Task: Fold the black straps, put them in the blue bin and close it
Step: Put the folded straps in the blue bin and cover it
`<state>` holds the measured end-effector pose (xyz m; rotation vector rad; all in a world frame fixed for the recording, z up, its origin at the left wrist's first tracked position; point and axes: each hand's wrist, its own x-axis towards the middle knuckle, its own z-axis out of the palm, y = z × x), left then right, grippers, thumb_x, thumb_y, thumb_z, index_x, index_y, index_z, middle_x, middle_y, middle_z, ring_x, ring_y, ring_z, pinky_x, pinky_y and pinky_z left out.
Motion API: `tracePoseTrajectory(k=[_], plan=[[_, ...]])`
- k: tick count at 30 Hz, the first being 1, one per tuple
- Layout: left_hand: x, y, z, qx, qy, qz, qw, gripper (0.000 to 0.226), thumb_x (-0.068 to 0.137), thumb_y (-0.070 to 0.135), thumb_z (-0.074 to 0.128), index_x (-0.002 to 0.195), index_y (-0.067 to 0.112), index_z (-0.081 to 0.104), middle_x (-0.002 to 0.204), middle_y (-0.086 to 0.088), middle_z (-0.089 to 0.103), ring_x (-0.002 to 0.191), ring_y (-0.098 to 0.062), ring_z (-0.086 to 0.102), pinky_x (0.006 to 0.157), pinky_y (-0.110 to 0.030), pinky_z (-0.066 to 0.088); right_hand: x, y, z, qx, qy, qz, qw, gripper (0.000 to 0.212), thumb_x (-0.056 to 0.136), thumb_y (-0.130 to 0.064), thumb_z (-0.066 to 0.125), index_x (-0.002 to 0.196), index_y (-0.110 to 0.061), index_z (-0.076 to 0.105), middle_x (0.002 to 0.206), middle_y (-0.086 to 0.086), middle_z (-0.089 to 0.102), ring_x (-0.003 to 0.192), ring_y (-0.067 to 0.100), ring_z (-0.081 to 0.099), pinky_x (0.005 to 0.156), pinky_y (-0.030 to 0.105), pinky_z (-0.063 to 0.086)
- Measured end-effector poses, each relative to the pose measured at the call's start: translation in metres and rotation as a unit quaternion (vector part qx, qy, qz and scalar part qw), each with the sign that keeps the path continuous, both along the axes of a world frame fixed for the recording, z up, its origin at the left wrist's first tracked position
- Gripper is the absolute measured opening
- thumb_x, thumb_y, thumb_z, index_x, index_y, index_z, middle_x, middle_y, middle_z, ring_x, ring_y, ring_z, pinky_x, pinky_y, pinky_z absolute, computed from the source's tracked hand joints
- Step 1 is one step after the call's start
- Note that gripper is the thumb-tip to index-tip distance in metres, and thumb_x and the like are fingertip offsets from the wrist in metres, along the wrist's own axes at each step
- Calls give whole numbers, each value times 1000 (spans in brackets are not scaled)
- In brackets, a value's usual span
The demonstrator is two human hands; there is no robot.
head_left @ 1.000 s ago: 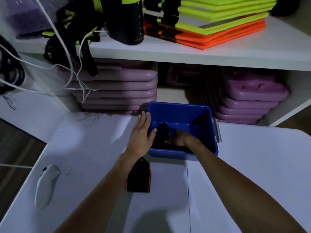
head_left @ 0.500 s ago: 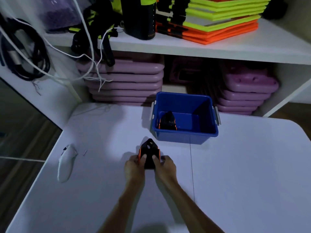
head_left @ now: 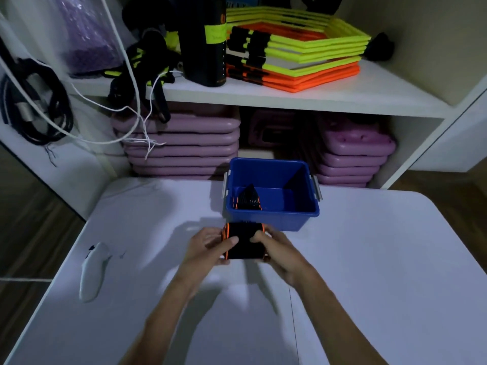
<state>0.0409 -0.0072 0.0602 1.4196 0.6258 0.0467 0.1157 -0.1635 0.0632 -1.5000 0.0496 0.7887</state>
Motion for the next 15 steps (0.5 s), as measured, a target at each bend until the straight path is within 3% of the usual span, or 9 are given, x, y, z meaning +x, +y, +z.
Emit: tracePoseTrajectory(k=[3, 6, 9, 11, 13, 15], plan=[[44, -3, 30, 93, -85, -37, 991, 37, 74, 24, 80, 102, 14, 58, 95, -4, 72, 81, -13, 67, 72, -25, 55, 41, -9, 38, 14, -127, -10, 992, 36, 85, -4, 53, 114, -22, 65, 99, 4, 69, 88, 12, 63, 83, 31, 52], [99, -9, 39, 131, -117, -70, 982, 39, 74, 25, 79, 105, 17, 58, 103, -3, 69, 98, -11, 65, 83, -23, 52, 90, -12, 54, -15, -168, -42, 985, 36, 87, -3, 50, 115, -21, 63, 95, 4, 67, 88, 14, 60, 89, 32, 51], [152, -14, 29, 175, -86, -107, 975, 42, 75, 24, 78, 110, 16, 54, 107, -6, 66, 98, -16, 63, 78, -17, 50, 136, -10, 43, -93, -163, -76, 979, 23, 85, -7, 52, 105, -16, 59, 83, 0, 61, 81, 17, 56, 72, 30, 48], [181, -19, 18, 203, -45, -125, 970, 45, 79, 21, 75, 117, 12, 53, 109, -6, 63, 93, -17, 61, 69, -11, 47, 162, -8, 26, -145, -137, -59, 978, 24, 86, -12, 53, 110, -11, 55, 84, 2, 60, 76, 16, 57, 63, 28, 47], [204, -22, 5, 228, 0, -137, 964, 48, 81, 19, 73, 122, 7, 52, 107, -4, 58, 93, -15, 57, 65, -10, 45, 182, -5, 9, -181, -104, -30, 978, 41, 86, -20, 52, 124, -4, 49, 94, 7, 63, 81, 19, 61, 65, 32, 55], [221, -23, -12, 256, 37, -163, 952, 46, 81, 20, 73, 120, 5, 55, 110, -5, 59, 99, -15, 56, 80, -19, 46, 194, -2, -7, -218, -70, -6, 973, 51, 89, -24, 50, 133, -2, 35, 106, 10, 59, 92, 23, 59, 77, 36, 54]])
